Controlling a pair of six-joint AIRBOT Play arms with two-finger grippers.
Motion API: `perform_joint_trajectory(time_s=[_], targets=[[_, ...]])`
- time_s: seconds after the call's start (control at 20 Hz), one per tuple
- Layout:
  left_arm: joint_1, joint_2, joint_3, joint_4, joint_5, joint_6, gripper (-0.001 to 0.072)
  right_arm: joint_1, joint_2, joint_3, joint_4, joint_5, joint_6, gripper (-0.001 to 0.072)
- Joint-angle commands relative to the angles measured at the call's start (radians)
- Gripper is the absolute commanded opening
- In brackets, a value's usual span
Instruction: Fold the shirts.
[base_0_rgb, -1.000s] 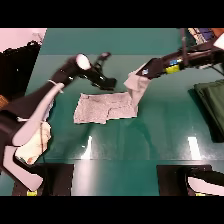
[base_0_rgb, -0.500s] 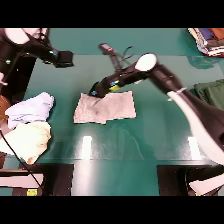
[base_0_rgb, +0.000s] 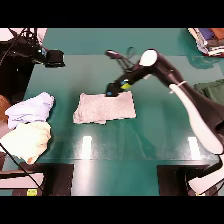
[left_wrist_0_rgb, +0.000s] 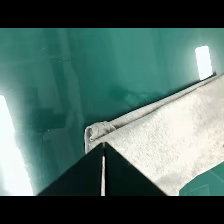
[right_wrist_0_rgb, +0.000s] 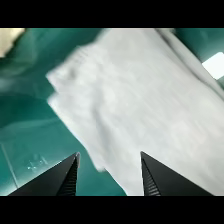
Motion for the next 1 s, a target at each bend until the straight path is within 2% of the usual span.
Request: perform_joint_trajectory(time_s=[0.0, 0.15, 0.2, 0.25, 0.3, 0.45, 0.7, 0.75, 0.8, 0.9, 0.95], targets=[[0.002, 0.002, 0.0, -0.005, -0.014, 0.003, 0.002, -0.163, 0.103, -0.205, -0.051, 0.018, 0.045, 0.0436], [0.0, -0.003, 0.0, -0.005, -0.012, 0.003, 0.002, -0.301, 0.183, -0.408, -0.026, -0.065, 0.074, 0.0439], [0.0, -0.003, 0.0, -0.006, -0.012, 0.003, 0.002, -0.339, 0.199, -0.473, 0.013, -0.105, 0.073, 0.048], [0.0, -0.003, 0.0, -0.006, -0.008, 0.003, 0.002, -0.363, 0.201, -0.516, 0.044, -0.134, 0.072, 0.0594], [0.0, -0.003, 0.0, -0.006, -0.002, 0.002, 0.002, -0.378, 0.198, -0.552, 0.074, -0.164, 0.072, 0.0629], [-0.001, -0.003, 0.0, -0.009, 0.008, 0.002, 0.002, -0.375, 0.145, -0.6, 0.167, -0.201, 0.051, 0.0625], [0.0, -0.003, 0.0, -0.009, 0.013, 0.002, 0.002, -0.259, -0.023, -0.498, 0.327, -0.171, 0.004, 0.0622], [0.0, -0.003, 0.0, -0.009, 0.013, 0.002, 0.002, -0.232, -0.051, -0.468, 0.336, -0.164, 0.004, 0.0607], [0.0, -0.003, 0.0, -0.011, 0.013, 0.002, 0.002, -0.207, -0.076, -0.438, 0.347, -0.156, 0.004, 0.0527], [0.0, -0.003, 0.0, -0.037, 0.017, 0.002, 0.0019, -0.166, -0.099, -0.396, 0.348, -0.158, 0.004, 0.0453], [0.0, -0.003, 0.0, -0.058, 0.023, 0.002, 0.002, -0.15, -0.1, -0.377, 0.338, -0.162, 0.0, 0.0377]])
